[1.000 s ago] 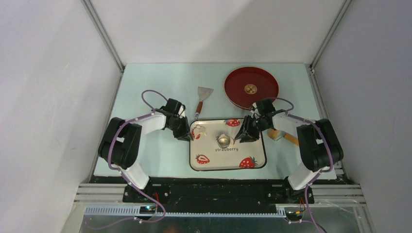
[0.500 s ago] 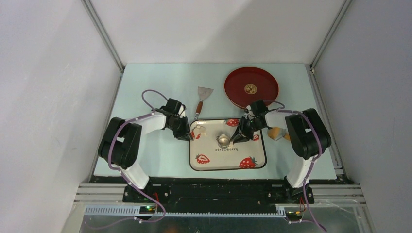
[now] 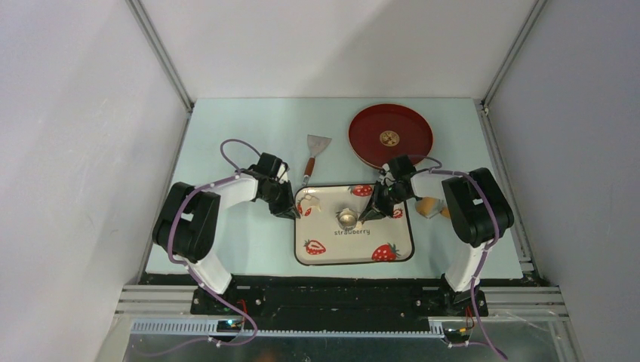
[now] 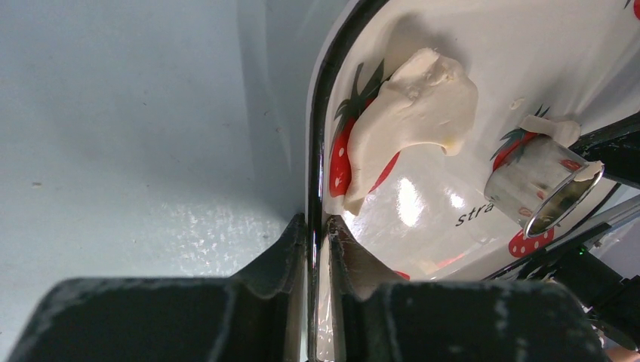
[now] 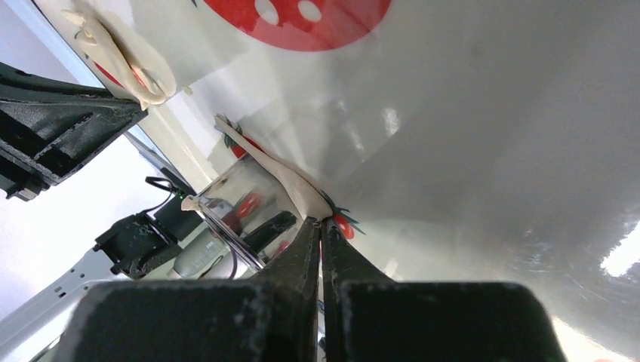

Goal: Roll out the dumpling wrappers from the dough

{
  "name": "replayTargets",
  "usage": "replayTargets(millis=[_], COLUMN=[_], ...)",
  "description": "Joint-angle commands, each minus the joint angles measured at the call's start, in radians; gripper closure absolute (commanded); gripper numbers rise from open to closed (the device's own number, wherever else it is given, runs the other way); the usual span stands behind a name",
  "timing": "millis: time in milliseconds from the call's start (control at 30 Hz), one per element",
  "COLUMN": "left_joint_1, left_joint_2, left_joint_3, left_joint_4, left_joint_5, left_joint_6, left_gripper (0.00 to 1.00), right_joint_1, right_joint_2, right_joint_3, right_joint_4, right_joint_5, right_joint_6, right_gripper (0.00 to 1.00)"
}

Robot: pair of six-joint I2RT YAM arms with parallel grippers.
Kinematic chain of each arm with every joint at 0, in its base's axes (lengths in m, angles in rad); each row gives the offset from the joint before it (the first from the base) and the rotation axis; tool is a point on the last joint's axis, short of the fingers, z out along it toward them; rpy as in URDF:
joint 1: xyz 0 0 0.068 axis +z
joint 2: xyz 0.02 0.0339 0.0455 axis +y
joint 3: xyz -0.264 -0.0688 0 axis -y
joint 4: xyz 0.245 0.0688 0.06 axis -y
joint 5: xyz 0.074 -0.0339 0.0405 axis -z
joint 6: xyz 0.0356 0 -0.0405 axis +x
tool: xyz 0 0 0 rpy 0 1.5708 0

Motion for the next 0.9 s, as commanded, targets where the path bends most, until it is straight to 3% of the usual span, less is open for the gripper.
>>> replayTargets(millis=[0, 667, 733, 867], left_joint_1=[-0.008, -0.007, -0.007, -0.007], left_joint_2=[0.01, 0.009, -0.015, -0.1], left_joint_3=[0.016, 0.007, 0.004, 0.001], left_joint_4=[0.021, 0.021, 0.02, 0.021], left_joint_5=[0.02, 0.019, 0.008, -0.021], left_joint_6=[0.02, 0.033, 0.036, 0.054], left_gripper=[0.84, 0.85, 0.8, 0.55], right_joint_1=[0.0, -0.016, -0.015, 0.006], right_joint_2=[-0.048, -0.264, -0.294, -0.318], right_joint_3=[0.007, 0.008, 0.024, 0.116], right_joint_4=[0.044, -0.111, -0.112, -0.167], right_joint_5=[0.028, 0.113, 0.123, 0.164], right_joint_6=[-0.001, -0.034, -0.03, -0.045], right_gripper=[1.0, 1.0, 1.0, 1.0])
